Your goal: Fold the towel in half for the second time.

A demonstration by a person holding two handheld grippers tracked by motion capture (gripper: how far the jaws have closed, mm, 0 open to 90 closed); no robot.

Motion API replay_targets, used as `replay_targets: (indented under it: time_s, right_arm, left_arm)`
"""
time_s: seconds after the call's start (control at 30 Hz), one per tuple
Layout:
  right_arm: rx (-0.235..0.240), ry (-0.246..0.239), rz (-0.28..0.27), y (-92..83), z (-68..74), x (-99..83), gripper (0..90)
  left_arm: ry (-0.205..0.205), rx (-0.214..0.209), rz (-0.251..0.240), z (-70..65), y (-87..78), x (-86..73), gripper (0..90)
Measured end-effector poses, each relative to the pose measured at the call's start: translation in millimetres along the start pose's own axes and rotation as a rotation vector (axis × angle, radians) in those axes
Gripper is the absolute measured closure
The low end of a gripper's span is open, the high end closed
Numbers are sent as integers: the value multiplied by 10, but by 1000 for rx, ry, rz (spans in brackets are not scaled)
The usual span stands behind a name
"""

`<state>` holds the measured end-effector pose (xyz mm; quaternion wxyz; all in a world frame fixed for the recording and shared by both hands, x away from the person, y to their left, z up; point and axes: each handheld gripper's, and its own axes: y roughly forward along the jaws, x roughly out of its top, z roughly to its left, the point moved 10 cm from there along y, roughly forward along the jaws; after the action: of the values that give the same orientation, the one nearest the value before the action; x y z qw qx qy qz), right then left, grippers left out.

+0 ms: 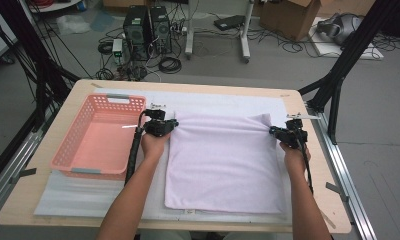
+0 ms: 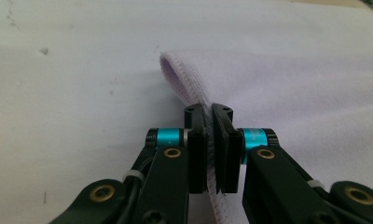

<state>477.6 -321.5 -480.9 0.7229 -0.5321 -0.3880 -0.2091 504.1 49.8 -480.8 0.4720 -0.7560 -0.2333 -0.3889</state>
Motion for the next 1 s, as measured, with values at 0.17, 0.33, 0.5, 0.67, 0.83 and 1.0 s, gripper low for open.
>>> replay_targets:
  time_s: [0.17,0.33,0.5,0.67,0.83,1.0]
  right_arm:
    - [35,-8,-28,-182,56,-9,850]
    - [58,-17,-43,-354,124,-79,849]
    - [76,-49,-51,-537,204,-159,849]
    - [89,-57,-57,-677,260,-266,849]
    - [100,-59,-50,-758,297,-430,849]
    - [111,-59,-26,-787,325,-615,849]
  left_arm:
    - [23,-29,-6,-80,-171,40,848]
    - [32,-59,-17,-157,-352,-20,847]
    - [66,-85,-24,-228,-533,-105,847]
    - [106,-100,-29,-328,-695,-189,847]
    - [121,-121,-20,-376,-804,-336,846]
    - [127,-137,6,-401,-850,-542,845]
